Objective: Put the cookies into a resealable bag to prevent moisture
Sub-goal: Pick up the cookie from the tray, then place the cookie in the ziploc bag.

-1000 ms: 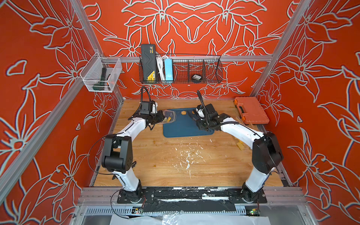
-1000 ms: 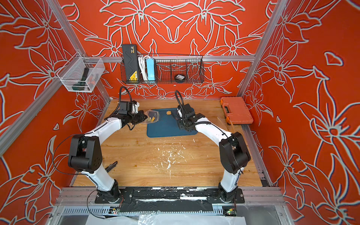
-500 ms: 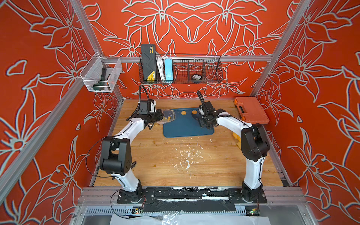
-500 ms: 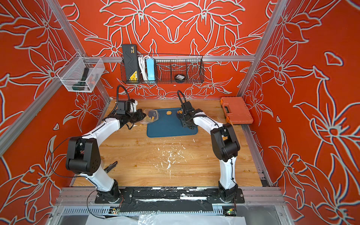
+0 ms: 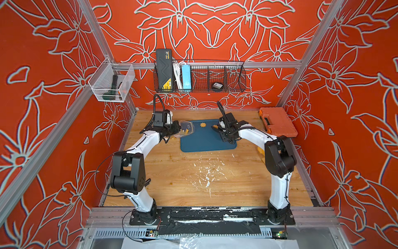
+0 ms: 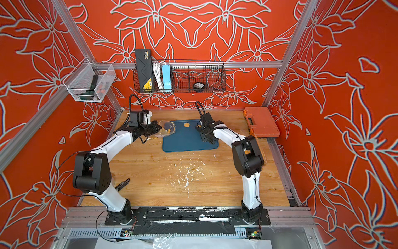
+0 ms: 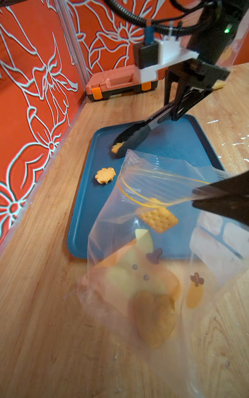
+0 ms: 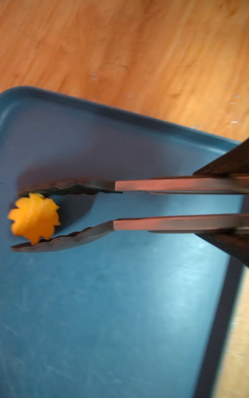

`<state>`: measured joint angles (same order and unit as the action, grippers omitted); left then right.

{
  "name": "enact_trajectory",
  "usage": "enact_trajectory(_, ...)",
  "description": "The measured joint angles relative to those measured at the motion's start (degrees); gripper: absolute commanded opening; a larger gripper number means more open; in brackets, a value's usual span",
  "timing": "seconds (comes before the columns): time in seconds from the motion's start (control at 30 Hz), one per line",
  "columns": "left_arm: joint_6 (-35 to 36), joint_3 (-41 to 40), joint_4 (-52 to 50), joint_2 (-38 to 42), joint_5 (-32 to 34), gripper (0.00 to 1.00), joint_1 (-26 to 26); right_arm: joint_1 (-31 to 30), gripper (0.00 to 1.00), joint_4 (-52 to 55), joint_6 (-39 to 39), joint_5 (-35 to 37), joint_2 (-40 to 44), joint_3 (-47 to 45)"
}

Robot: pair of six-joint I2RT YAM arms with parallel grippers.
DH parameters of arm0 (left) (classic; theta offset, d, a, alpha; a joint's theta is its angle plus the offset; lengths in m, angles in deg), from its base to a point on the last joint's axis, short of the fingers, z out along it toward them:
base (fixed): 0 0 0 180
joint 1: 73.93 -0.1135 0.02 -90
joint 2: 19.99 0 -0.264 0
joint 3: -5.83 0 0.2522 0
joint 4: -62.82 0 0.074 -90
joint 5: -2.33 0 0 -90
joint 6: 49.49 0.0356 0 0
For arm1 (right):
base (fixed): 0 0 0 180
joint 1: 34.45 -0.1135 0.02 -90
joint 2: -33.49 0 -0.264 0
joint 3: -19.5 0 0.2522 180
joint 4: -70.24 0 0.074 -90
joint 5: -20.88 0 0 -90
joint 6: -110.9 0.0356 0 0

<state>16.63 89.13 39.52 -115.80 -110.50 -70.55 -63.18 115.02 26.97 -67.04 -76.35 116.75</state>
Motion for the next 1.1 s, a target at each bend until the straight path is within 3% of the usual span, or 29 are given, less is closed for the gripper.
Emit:
enact_trajectory(0.17, 0.0, 0.0, -0.1, -0.1, -0.4, 0.00, 0.0, -4.2, 0.33, -2.6, -0.7, -2.7, 11.5, -7.8)
enact_trajectory(0.33, 0.0, 0.0, -0.2, -0.2, -0.5, 0.00, 0.0, -7.0, 0.33, -6.5, -0.8, -11.2, 15.4, -8.4)
enact_trajectory(0.57, 0.0, 0.0, -0.2, -0.2, -1.9, 0.00, 0.0, -8.6, 0.33, -6.3, -0.9, -17.6, 6.1, 1.8)
enact_trajectory(0.7, 0.0, 0.0, 0.1, -0.2, -2.6, 0.00, 0.0, -8.9, 0.48, -5.1, -1.5, -19.6, -0.5, 8.1)
enact_trajectory(0.83, 0.0, 0.0, 0.2, -0.2, -2.9, 0.00, 0.0, -8.9, 0.58, -3.6, -1.7, -20.3, -1.5, 8.6)
enact_trajectory(0.93, 0.0, 0.0, 0.2, -0.2, -2.9, 0.00, 0.0, -8.9, 0.59, -4.8, -1.8, -20.3, 1.3, 5.7)
enact_trajectory(1.1, 0.0, 0.0, 0.2, -0.2, -2.7, 0.00, 0.0, -8.9, 0.57, -8.3, -0.9, -18.9, 12.2, -7.0)
